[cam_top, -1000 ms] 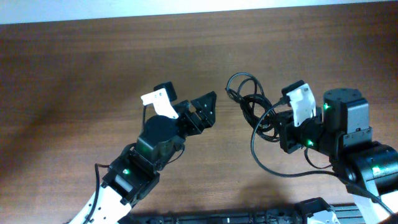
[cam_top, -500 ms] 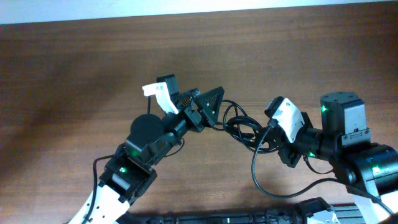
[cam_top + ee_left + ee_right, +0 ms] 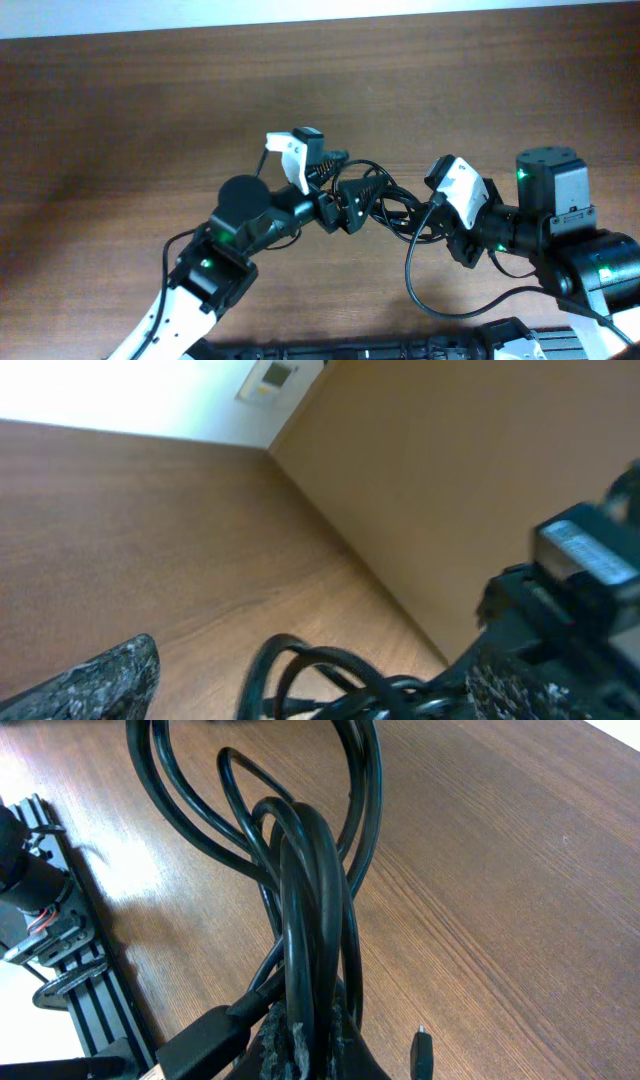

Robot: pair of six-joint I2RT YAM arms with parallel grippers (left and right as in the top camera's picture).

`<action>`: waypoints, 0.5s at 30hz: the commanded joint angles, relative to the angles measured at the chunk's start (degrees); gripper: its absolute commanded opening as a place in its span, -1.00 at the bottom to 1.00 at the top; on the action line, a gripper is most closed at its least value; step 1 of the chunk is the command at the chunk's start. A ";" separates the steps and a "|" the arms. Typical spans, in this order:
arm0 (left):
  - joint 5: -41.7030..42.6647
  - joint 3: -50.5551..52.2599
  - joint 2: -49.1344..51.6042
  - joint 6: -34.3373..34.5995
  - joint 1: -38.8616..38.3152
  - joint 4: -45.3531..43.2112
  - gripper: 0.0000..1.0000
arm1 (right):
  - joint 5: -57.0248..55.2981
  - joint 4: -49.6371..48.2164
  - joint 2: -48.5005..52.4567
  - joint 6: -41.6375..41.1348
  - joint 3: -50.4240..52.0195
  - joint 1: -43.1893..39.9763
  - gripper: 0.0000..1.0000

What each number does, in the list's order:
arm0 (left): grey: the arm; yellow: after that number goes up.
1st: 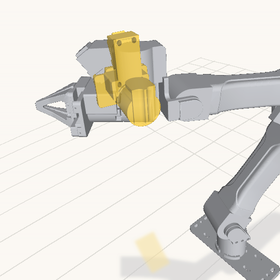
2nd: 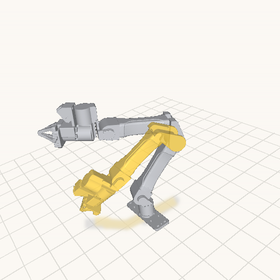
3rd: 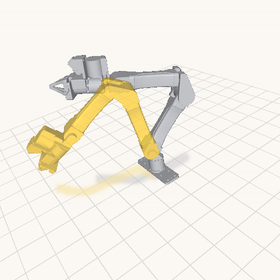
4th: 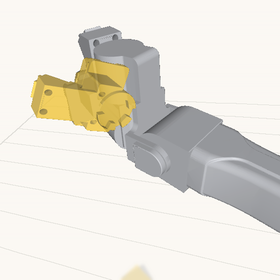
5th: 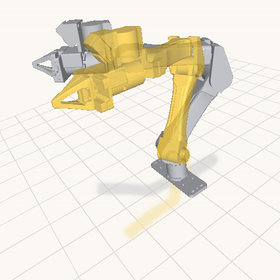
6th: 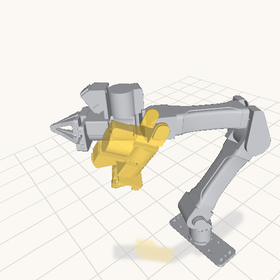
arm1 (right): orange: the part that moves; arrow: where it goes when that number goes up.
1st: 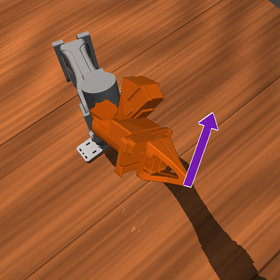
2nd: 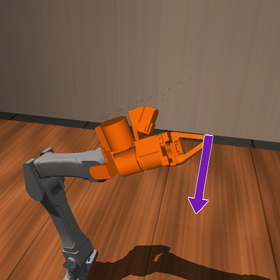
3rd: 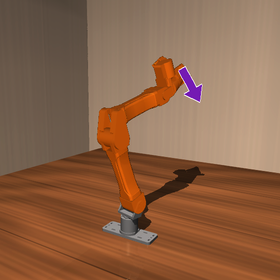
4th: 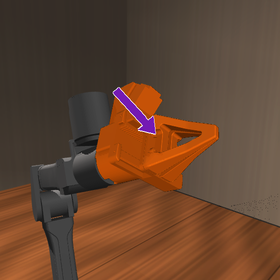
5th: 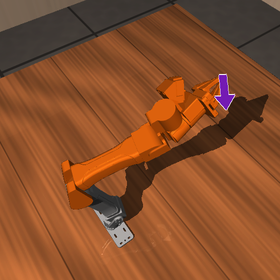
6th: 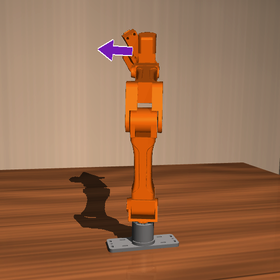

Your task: Untangle cables

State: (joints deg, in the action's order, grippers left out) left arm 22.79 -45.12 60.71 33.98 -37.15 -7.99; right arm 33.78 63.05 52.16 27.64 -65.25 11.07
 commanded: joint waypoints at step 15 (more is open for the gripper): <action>-1.68 -0.74 1.79 -2.82 0.31 4.15 -0.85 | 1.62 -0.59 -0.44 0.39 -1.09 -0.20 -0.92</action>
State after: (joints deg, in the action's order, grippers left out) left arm 23.55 -45.12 62.17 31.66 -37.15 -3.29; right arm 33.74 62.63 52.18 27.70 -65.25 11.07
